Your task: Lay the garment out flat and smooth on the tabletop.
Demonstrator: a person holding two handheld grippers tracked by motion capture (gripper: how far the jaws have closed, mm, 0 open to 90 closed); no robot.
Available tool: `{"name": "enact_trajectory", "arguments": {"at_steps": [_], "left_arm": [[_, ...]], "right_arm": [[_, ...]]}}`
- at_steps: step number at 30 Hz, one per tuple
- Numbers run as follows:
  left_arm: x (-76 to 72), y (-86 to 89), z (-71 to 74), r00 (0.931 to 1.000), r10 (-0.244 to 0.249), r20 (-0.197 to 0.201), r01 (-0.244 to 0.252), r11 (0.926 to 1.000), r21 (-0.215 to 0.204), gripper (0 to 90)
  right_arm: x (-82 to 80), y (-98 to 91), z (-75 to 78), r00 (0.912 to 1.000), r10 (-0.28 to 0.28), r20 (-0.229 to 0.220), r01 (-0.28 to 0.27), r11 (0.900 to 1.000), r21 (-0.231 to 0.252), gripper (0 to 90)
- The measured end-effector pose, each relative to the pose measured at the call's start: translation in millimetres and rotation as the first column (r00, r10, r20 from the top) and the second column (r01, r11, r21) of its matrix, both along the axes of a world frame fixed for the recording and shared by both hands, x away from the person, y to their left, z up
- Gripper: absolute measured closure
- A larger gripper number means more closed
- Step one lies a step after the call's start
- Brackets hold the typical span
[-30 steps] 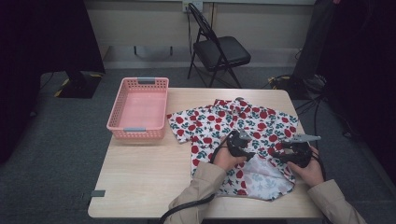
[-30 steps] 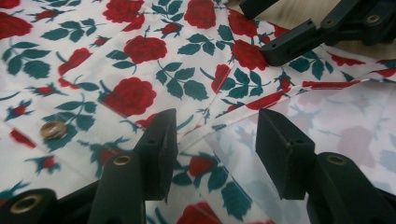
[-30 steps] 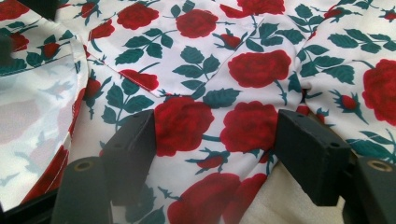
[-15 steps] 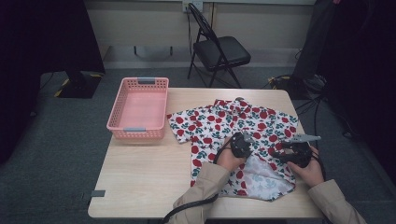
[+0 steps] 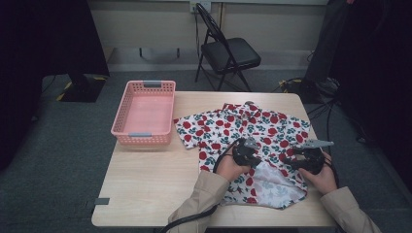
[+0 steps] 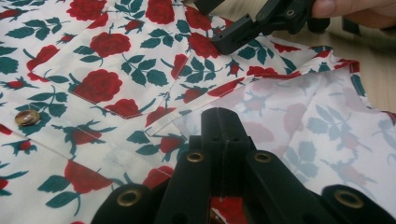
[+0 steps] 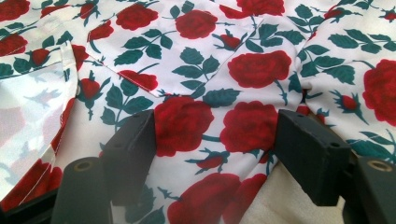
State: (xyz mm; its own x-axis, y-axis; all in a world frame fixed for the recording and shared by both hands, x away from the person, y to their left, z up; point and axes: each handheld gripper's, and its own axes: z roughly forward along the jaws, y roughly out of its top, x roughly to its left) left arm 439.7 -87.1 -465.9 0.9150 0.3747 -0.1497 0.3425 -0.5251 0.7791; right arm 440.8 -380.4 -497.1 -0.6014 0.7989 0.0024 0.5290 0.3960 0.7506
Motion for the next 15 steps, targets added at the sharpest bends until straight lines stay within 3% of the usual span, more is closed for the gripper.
{"name": "enact_trajectory", "arguments": {"at_steps": [2, 4, 5, 8, 12, 14, 15], "left_arm": [[-0.1, 1.5, 0.3, 1.0, 0.004, 0.005, -0.004, 1.0, -0.006, 90.0], [3.1, 3.1, -1.6, 0.9976, 0.047, 0.05, -0.046, 0.9987, -0.022, 90.0], [6.7, 3.1, -3.9, 0.9947, 0.082, 0.061, -0.08, 0.9962, -0.035, 85.3], [14.9, -1.2, -12.8, 0.9877, 0.141, 0.068, -0.14, 0.99, -0.016, 62.1], [16.9, -13.0, -28.6, 0.9909, 0.124, 0.051, -0.125, 0.992, 0.018, 57.9], [13.6, -18.7, -30.3, 0.9908, 0.106, 0.084, -0.11, 0.9925, 0.052, 58.8], [11.7, -20.2, -28.9, 0.9911, 0.086, 0.101, -0.094, 0.9926, 0.076, 66.3]], "right_arm": [[0.0, 0.0, 0.0, 1.0, 0.0, 0.0, 0.0, 1.0, 0.0, 29.2], [0.0, 0.0, 0.0, 1.0, 0.0, 0.0, 0.0, 1.0, 0.0, 29.2], [0.0, 0.0, 0.0, 1.0, 0.0, 0.0, 0.0, 1.0, 0.0, 29.2], [0.0, 0.0, 0.0, 1.0, 0.0, 0.0, 0.0, 1.0, 0.0, 29.2], [0.0, -0.1, 0.0, 1.0, 0.0, 0.0, 0.0, 1.0, 0.0, 29.2], [0.1, -0.1, 0.0, 1.0, 0.0, 0.0, 0.0, 1.0, 0.0, 29.2], [0.1, -0.1, 0.0, 1.0, 0.0, 0.0, 0.0, 1.0, 0.0, 29.2]]}}
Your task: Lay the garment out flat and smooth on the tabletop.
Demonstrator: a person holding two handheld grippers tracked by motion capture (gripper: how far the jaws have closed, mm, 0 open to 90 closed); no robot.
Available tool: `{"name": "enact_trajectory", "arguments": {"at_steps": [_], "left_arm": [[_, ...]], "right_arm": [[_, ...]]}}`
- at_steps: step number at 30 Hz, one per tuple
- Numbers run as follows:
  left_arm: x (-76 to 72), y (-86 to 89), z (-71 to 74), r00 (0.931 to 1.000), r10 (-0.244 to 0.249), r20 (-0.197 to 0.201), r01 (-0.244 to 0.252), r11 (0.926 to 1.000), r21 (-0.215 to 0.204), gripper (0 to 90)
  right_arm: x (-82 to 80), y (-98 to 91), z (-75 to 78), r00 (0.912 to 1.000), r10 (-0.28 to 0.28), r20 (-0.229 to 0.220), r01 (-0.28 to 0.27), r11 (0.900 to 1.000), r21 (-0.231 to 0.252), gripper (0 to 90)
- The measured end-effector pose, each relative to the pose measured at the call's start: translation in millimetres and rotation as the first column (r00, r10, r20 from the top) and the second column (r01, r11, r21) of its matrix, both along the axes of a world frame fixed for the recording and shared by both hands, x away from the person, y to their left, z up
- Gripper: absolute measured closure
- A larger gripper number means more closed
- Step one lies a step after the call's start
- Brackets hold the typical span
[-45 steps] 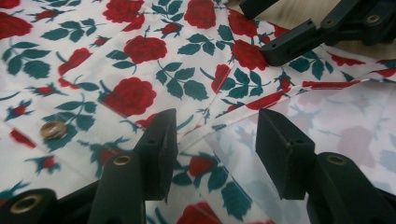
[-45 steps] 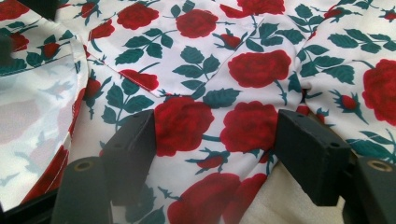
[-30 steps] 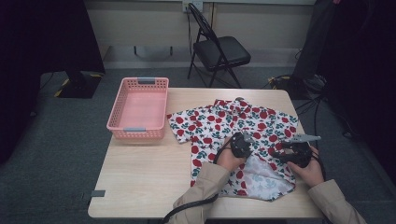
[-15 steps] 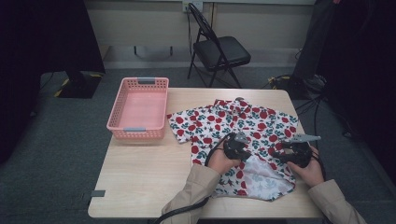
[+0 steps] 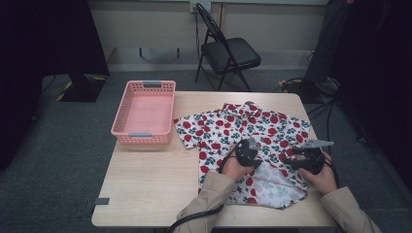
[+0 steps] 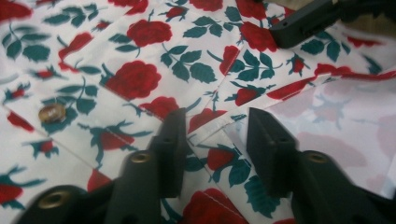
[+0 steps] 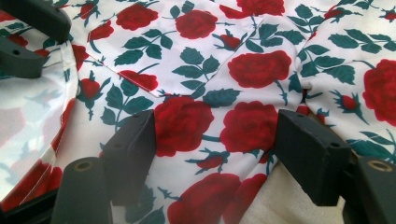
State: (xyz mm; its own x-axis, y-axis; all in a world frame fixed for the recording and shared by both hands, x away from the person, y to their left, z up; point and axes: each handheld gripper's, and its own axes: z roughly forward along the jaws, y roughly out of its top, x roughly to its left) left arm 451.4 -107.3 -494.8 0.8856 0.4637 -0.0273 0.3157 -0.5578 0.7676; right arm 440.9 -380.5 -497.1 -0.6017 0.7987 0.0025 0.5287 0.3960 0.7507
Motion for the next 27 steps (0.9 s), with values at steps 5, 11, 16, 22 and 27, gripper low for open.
{"name": "enact_trajectory", "arguments": {"at_steps": [5, 11, 16, 22, 27], "left_arm": [[-8.5, -8.6, 8.0, 0.9978, -0.067, -0.002, 0.067, 0.9944, 0.083, 88.1], [-14.5, 0.9, 18.5, 0.9917, -0.104, -0.075, 0.104, 0.9946, -0.006, 89.3], [-25.5, 16.9, 33.6, 0.9873, -0.141, -0.073, 0.135, 0.9874, -0.082, 89.3], [-45.8, 32.1, 39.1, 0.9791, -0.197, -0.051, 0.189, 0.9743, -0.122, 89.1], [-62.0, 45.0, 34.7, 0.9727, -0.223, -0.062, 0.21, 0.9629, -0.169, 88.1]], "right_arm": [[0.0, 0.0, 0.0, 1.0, 0.0, 0.0, 0.0, 1.0, 0.0, 29.2], [0.0, 0.0, 0.0, 1.0, 0.0, 0.0, 0.0, 1.0, 0.0, 29.2], [0.0, 0.0, 0.0, 1.0, 0.0, 0.0, 0.0, 1.0, 0.0, 29.2], [0.0, 0.0, 0.0, 1.0, 0.0, 0.0, 0.0, 1.0, 0.0, 29.2], [0.0, 0.0, 0.0, 1.0, 0.0, 0.0, 0.0, 1.0, 0.0, 29.2]]}}
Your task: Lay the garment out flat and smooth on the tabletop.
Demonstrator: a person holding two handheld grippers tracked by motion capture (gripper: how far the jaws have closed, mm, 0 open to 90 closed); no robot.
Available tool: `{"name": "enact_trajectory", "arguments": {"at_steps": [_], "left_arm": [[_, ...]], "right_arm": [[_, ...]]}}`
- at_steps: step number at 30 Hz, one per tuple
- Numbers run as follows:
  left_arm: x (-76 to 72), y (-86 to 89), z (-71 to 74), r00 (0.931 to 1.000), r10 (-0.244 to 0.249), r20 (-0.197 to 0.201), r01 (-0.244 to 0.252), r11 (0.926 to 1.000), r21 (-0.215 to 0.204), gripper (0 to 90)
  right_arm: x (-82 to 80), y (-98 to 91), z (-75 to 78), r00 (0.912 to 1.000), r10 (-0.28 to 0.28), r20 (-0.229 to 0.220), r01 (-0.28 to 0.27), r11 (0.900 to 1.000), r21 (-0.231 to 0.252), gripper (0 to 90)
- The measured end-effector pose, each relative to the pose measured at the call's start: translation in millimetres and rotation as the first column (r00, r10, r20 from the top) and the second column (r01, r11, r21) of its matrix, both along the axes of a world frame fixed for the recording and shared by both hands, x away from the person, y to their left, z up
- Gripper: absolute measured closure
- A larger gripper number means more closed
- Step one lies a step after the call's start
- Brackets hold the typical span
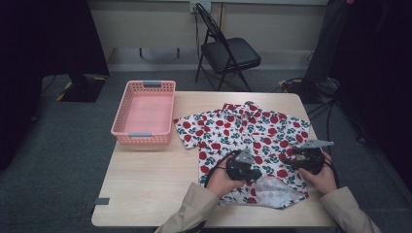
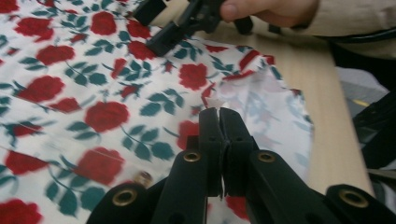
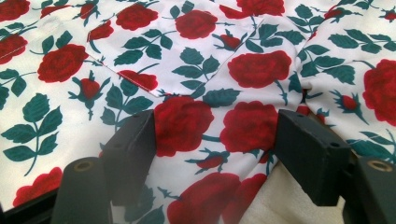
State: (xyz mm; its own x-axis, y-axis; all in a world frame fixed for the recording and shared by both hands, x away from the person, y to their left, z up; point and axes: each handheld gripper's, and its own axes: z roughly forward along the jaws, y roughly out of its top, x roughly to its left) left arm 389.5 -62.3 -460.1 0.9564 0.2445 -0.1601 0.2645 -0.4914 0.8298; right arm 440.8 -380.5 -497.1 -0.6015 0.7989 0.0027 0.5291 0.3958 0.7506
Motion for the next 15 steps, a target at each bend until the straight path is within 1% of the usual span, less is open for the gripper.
{"name": "enact_trajectory", "arguments": {"at_steps": [2, 3, 4, 5, 8, 9, 11, 13, 15], "left_arm": [[-5.0, 6.2, -1.5, 1.0, 0.001, -0.001, -0.001, 1.0, -0.006, 85.6], [-6.9, 9.6, -2.1, 1.0, 0.004, -0.002, -0.004, 0.9999, -0.017, 84.6], [-8.4, 12.6, -2.8, 1.0, 0.008, -0.005, -0.008, 0.9996, -0.027, 82.1], [-10.2, 15.4, -3.5, 0.9998, 0.016, -0.009, -0.016, 0.9993, -0.033, 77.1], [-14.2, 23.1, -4.6, 0.9995, 0.026, -0.02, -0.027, 0.9989, -0.039, 72.3], [-15.3, 25.2, -5.0, 0.9993, 0.033, -0.018, -0.034, 0.9981, -0.051, 69.4], [-16.3, 29.1, -5.7, 0.9983, 0.057, -0.011, -0.058, 0.9964, -0.062, 59.9], [-15.6, 31.4, -7.5, 0.9966, 0.082, -0.011, -0.083, 0.9945, -0.064, 52.7], [-14.7, 31.6, -10.2, 0.9959, 0.089, -0.011, -0.09, 0.994, -0.061, 46.6]], "right_arm": [[0.0, 0.0, 0.0, 1.0, 0.0, 0.0, 0.0, 1.0, 0.0, 29.2], [0.0, 0.0, 0.0, 1.0, 0.0, 0.0, 0.0, 1.0, 0.0, 29.2], [0.0, 0.0, 0.0, 1.0, 0.0, 0.0, 0.0, 1.0, 0.0, 29.2], [0.0, 0.0, 0.0, 1.0, 0.0, 0.0, 0.0, 1.0, 0.0, 29.2], [0.0, 0.0, 0.0, 1.0, 0.0, 0.0, 0.0, 1.0, 0.0, 29.2], [0.0, 0.0, 0.0, 1.0, 0.0, 0.0, 0.0, 1.0, 0.0, 29.2], [0.0, 0.0, 0.0, 1.0, 0.0, 0.0, 0.0, 1.0, 0.0, 29.2], [0.0, 0.0, 0.0, 1.0, 0.0, 0.0, 0.0, 1.0, 0.0, 29.2], [0.0, 0.0, 0.0, 1.0, 0.0, 0.0, 0.0, 1.0, 0.0, 29.2]]}}
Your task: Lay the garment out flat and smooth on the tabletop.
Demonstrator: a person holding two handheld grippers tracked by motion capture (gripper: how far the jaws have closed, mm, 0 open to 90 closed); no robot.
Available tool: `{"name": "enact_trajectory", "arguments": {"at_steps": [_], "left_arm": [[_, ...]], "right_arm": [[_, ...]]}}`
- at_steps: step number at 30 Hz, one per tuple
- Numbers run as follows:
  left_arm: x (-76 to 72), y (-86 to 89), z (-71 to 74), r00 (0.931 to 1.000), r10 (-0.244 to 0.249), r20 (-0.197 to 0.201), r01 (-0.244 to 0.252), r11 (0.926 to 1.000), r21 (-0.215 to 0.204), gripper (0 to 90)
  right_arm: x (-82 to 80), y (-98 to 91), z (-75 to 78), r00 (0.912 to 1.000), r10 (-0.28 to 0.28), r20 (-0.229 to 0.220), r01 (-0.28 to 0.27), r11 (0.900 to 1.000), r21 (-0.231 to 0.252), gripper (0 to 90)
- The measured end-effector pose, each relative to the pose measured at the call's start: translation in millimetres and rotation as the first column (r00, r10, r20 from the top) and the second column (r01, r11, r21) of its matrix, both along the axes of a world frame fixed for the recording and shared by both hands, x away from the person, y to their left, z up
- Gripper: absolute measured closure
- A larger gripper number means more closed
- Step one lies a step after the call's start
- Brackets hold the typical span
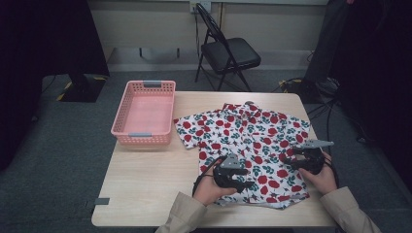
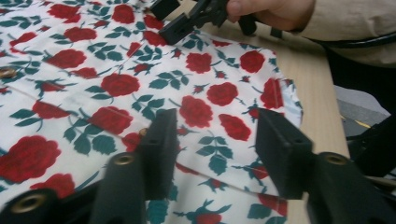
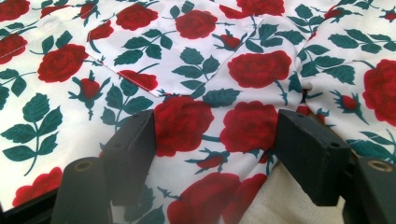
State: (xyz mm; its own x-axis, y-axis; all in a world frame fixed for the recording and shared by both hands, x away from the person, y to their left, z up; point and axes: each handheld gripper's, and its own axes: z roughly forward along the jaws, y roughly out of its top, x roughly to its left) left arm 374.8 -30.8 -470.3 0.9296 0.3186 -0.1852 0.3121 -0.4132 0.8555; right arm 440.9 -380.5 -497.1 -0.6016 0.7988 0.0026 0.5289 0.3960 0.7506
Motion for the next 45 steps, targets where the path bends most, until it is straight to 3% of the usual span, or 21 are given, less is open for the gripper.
{"name": "enact_trajectory", "arguments": {"at_steps": [7, 12, 22, 35, 45], "left_arm": [[2.1, 2.9, -6.3, 0.9994, 0.035, -0.003, -0.035, 0.9994, 0.004, 28.1], [3.7, 12.3, -6.7, 0.9994, 0.035, 0.004, -0.035, 0.9993, 0.01, 15.7], [6.2, 30.1, -6.5, 0.999, 0.03, 0.031, -0.032, 0.9986, 0.042, 15.5], [14.4, 59.1, -7.2, 0.9947, 0.089, 0.052, -0.092, 0.9926, 0.078, 15.7], [20.6, 82.2, -10.3, 0.9873, 0.146, 0.062, -0.152, 0.9829, 0.104, 15.7]], "right_arm": [[0.0, 0.0, 0.0, 1.0, 0.0, 0.0, 0.0, 1.0, 0.0, 29.2], [-0.1, 0.0, 0.0, 1.0, 0.0, 0.0, 0.0, 1.0, 0.0, 29.2], [0.0, 0.0, 0.0, 1.0, 0.0, 0.0, 0.0, 1.0, 0.0, 29.2], [-0.1, 0.0, 0.0, 1.0, 0.0, 0.0, 0.0, 1.0, 0.0, 29.2], [0.0, 0.0, 0.0, 1.0, 0.0, 0.0, 0.0, 1.0, 0.0, 29.2]]}}
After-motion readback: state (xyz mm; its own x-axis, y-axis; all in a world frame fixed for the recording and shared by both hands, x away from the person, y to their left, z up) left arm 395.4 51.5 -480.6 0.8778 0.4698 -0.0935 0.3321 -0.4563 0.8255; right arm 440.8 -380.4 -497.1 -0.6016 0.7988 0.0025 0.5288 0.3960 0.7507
